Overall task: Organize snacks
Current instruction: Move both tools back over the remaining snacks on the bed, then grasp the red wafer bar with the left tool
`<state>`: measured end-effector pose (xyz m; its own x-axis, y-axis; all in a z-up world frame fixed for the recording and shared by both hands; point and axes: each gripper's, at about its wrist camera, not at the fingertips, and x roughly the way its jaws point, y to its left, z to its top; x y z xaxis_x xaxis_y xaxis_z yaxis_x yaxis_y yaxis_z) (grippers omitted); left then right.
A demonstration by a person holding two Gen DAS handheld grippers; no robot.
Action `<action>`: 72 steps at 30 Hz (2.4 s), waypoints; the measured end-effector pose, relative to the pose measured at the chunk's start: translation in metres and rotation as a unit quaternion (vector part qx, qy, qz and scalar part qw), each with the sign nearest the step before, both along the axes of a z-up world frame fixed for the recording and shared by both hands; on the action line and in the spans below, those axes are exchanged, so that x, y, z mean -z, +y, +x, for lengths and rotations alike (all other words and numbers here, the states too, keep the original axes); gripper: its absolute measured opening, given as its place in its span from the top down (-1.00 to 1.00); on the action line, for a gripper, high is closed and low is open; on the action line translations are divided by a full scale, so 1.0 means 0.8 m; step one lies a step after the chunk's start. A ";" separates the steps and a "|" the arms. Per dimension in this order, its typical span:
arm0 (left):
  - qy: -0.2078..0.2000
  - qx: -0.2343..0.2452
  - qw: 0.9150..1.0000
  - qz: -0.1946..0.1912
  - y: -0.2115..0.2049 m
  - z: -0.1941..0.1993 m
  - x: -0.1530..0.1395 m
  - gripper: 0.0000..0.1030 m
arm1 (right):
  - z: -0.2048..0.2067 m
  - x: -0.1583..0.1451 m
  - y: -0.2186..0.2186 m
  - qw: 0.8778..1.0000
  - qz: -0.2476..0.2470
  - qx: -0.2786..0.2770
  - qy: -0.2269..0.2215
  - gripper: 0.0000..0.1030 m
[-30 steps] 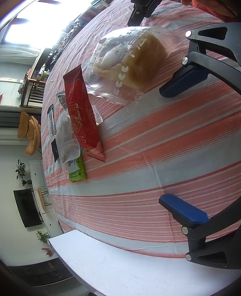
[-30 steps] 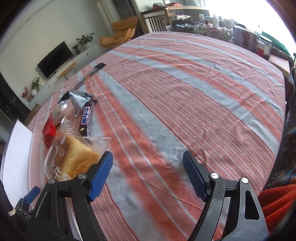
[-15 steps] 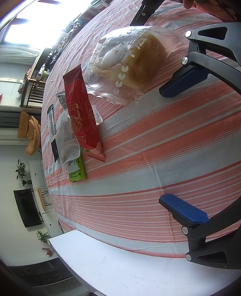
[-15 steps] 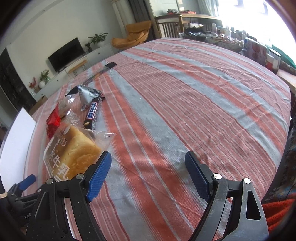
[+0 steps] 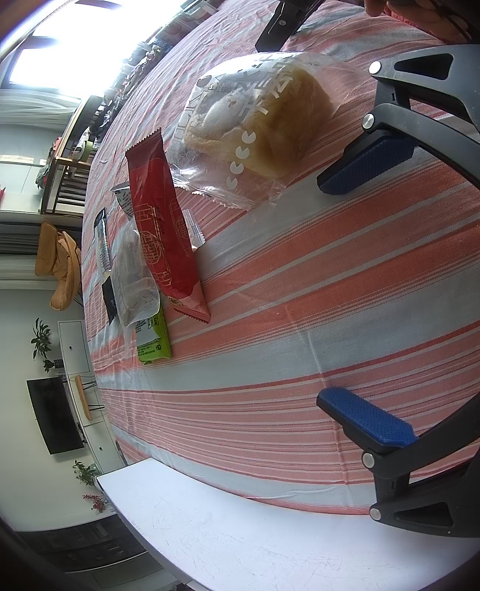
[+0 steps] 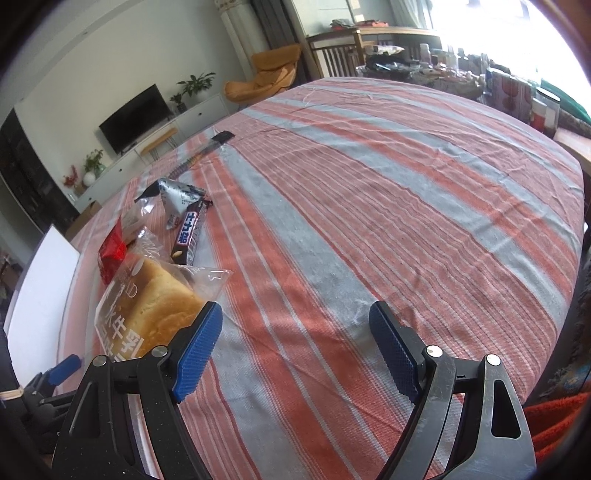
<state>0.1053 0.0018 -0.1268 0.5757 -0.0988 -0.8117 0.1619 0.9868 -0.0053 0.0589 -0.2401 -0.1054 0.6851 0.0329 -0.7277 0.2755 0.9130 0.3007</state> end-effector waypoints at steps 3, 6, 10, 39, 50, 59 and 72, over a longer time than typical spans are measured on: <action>0.000 0.000 1.000 0.000 0.000 0.000 0.000 -1.00 | -0.001 0.000 -0.002 1.000 0.003 0.000 -0.001 -0.62; 0.000 0.000 1.000 0.000 0.000 0.000 0.000 -1.00 | -0.002 0.000 -0.005 1.000 0.010 -0.001 -0.005 -0.62; 0.000 0.000 1.000 0.000 0.000 0.000 0.000 -1.00 | -0.002 0.001 -0.006 1.000 0.013 0.001 -0.008 -0.62; 0.000 0.001 1.000 -0.001 0.001 0.000 -0.001 -1.00 | -0.008 0.002 -0.004 1.000 0.006 -0.010 -0.019 -0.62; 0.026 -0.004 0.994 -0.106 0.033 0.005 -0.047 -0.99 | -0.012 0.004 -0.017 0.998 0.044 -0.004 -0.035 -0.62; 0.027 -0.011 0.994 -0.103 -0.049 0.126 -0.109 -0.99 | -0.008 0.003 -0.015 0.999 0.042 0.004 -0.029 -0.62; 0.100 -0.086 0.988 -0.077 0.071 0.037 -0.050 -0.74 | -0.010 0.004 -0.029 0.995 0.087 0.020 -0.043 -0.63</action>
<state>0.1348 0.0583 -0.0868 0.4254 -0.1449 -0.8934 -0.0286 0.9845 -0.1733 0.0506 -0.2635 -0.1088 0.7478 0.1252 -0.6520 0.2773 0.8334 0.4780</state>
